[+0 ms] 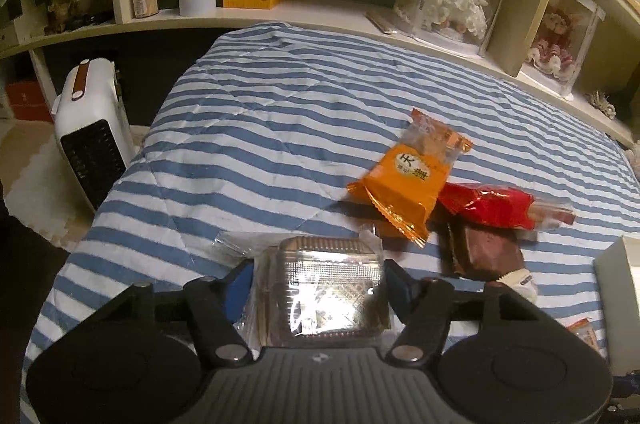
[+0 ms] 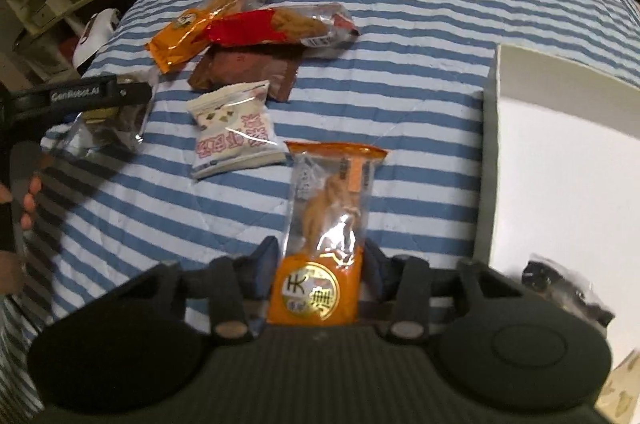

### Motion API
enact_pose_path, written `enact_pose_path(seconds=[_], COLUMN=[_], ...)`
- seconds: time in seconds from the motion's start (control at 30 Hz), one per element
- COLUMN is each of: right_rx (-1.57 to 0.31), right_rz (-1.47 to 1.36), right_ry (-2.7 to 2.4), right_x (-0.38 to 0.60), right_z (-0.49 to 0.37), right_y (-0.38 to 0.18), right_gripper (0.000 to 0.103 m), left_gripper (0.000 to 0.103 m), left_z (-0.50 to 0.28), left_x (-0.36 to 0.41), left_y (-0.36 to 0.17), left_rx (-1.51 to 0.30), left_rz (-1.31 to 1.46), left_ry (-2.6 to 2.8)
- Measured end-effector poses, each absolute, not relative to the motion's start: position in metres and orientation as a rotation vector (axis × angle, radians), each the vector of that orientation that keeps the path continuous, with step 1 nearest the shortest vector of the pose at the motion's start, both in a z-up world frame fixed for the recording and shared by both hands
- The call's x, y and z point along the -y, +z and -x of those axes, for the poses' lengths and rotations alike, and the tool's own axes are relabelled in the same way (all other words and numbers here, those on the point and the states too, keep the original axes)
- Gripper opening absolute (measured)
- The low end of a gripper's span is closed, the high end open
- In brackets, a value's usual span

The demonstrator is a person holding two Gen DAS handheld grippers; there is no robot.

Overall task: Organize snacks
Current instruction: 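Carry both held packs over the white tray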

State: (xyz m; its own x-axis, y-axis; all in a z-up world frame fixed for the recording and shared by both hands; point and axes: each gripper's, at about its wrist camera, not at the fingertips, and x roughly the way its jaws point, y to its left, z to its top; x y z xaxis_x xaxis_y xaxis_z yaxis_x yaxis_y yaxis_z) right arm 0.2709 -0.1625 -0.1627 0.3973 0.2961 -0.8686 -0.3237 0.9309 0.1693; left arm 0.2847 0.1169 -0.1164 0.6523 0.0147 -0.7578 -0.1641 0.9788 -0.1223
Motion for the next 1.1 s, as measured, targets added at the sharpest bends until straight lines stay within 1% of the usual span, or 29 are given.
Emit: enact_pose_path(seconds=[0.23, 0.6, 1.1], right_rx=[-1.051, -0.948, -0.859], right_rz=[-0.011, -0.053, -0.092], right_ry=[0.403, 0.429, 0.406], right_x=[0.173, 0.195, 0.257], right_z=[-0.262, -0.239, -0.197], right_y=[-0.150, -0.112, -0.066], right_gripper=[0.046, 0.046, 0.046], left_gripper=[0.067, 0.067, 0.067], left_z=[-0.265, -0.219, -0.169], left_x=[-0.108, -0.073, -0.028], left_y=[-0.100, -0.049, -0.017], left_rx=[-0.835, -0.743, -0.666], left_rz=[0.209, 0.224, 0.276], left_ry=[0.095, 0.031, -0.059])
